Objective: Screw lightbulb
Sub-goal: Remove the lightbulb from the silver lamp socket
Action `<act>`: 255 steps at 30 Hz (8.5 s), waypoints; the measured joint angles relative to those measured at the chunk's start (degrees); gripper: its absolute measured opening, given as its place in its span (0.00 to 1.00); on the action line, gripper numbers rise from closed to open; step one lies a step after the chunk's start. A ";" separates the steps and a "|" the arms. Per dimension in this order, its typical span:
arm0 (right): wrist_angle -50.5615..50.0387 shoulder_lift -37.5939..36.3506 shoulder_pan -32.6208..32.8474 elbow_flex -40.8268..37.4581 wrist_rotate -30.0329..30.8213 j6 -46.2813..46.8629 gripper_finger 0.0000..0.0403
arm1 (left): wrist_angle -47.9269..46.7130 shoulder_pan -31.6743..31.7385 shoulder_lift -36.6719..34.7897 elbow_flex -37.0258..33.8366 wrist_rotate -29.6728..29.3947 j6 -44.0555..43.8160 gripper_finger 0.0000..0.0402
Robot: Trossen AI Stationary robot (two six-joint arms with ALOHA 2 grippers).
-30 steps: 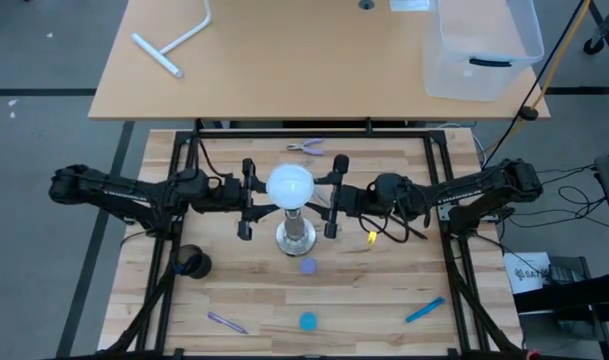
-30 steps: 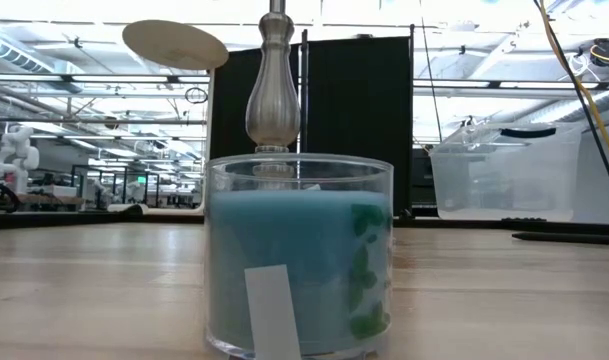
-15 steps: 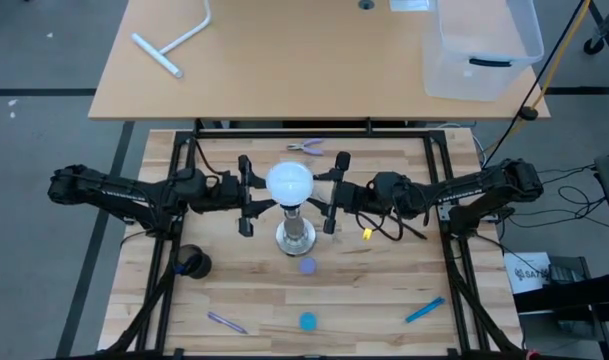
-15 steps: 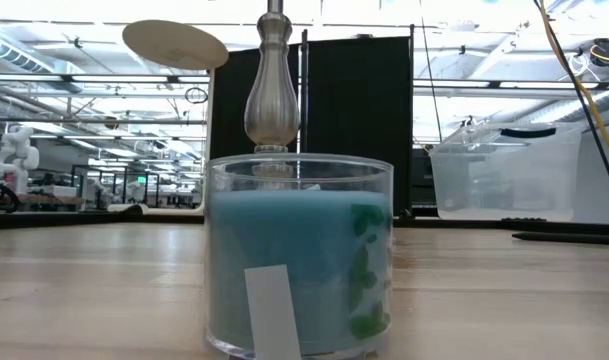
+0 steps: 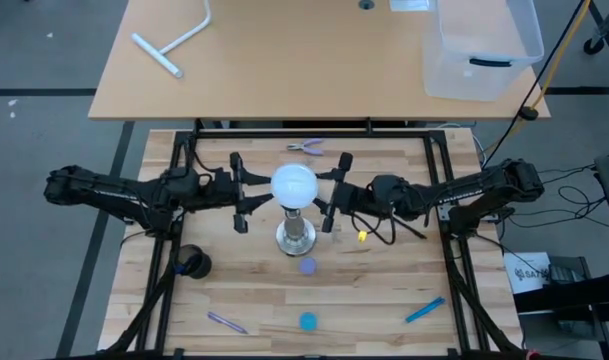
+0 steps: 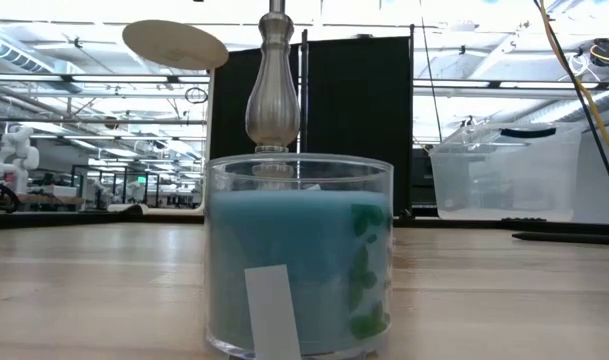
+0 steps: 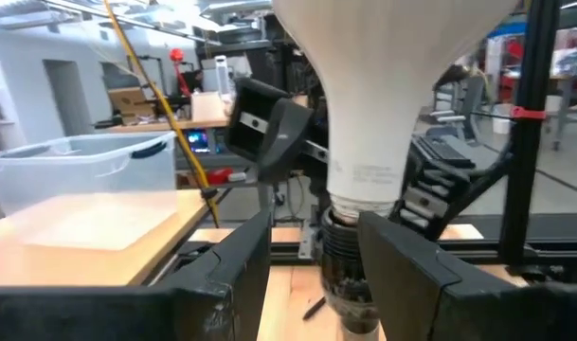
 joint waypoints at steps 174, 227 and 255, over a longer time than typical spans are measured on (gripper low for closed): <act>10.11 0.76 3.80 -0.02 1.48 -3.50 0.46 | 15.13 -1.34 6.23 0.02 -11.73 2.75 0.40; 10.54 0.76 1.51 -0.02 -0.20 -4.94 0.46 | 14.65 -3.00 6.24 0.02 -6.45 1.06 0.40; 11.26 0.76 -0.79 0.00 -2.73 -3.93 0.46 | 14.51 -6.38 6.27 0.02 -6.01 1.73 0.40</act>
